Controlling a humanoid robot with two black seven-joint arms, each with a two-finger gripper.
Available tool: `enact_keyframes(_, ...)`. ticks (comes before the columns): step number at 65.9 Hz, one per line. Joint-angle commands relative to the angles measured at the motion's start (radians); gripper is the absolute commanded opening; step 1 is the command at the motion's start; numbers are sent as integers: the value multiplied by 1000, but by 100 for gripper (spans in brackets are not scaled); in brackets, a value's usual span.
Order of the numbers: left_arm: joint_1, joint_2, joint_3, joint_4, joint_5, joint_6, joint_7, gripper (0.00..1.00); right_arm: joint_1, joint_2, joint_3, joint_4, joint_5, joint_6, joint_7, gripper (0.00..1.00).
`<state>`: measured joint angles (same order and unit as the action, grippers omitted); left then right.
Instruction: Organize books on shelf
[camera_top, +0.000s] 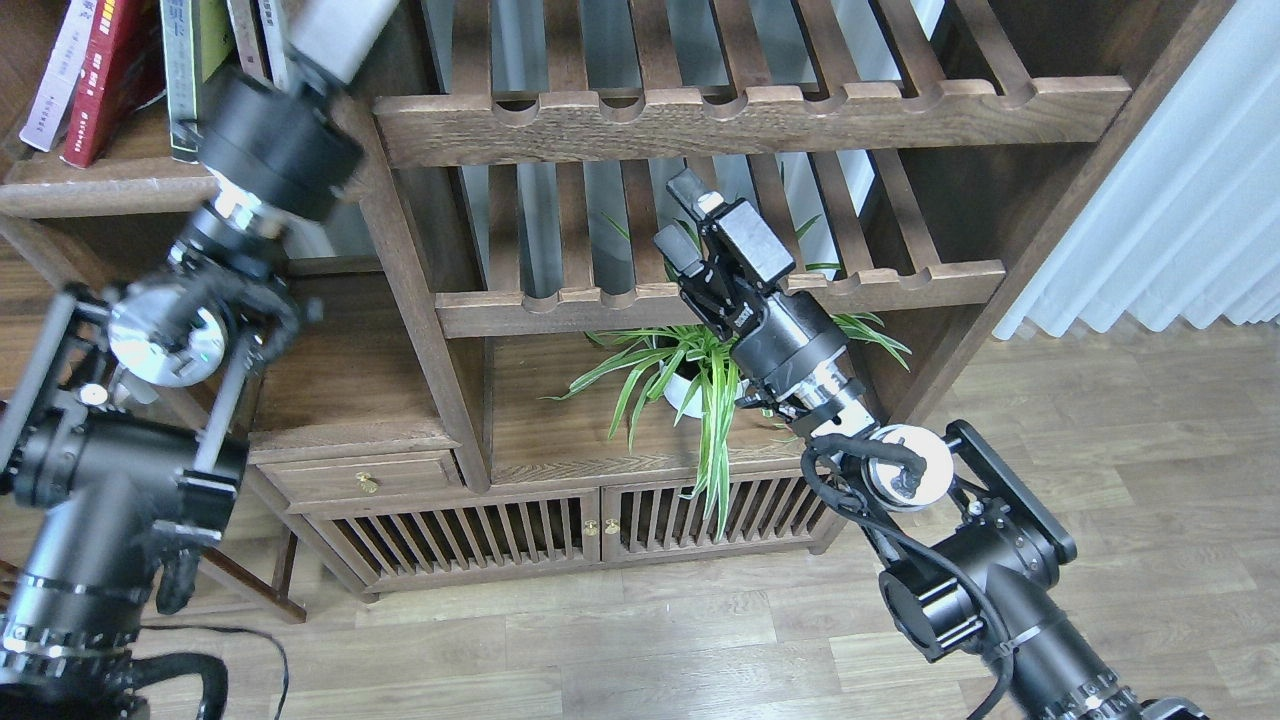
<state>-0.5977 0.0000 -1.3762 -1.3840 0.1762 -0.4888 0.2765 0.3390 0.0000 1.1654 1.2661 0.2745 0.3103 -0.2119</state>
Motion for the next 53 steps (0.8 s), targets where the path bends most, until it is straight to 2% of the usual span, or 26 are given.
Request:
enact_keyframes(1,75,0,43,0,0,0,3,66,0,0,0,3,0,6,0,98)
enact_keyframes(27,197,0,124,2,2,0,12,69,-9,0,0,7,2,9,0,99)
enact_keyframes(53,199,0,138,2,2,0,10,73,-5,0,0,7,2,7,-1,99)
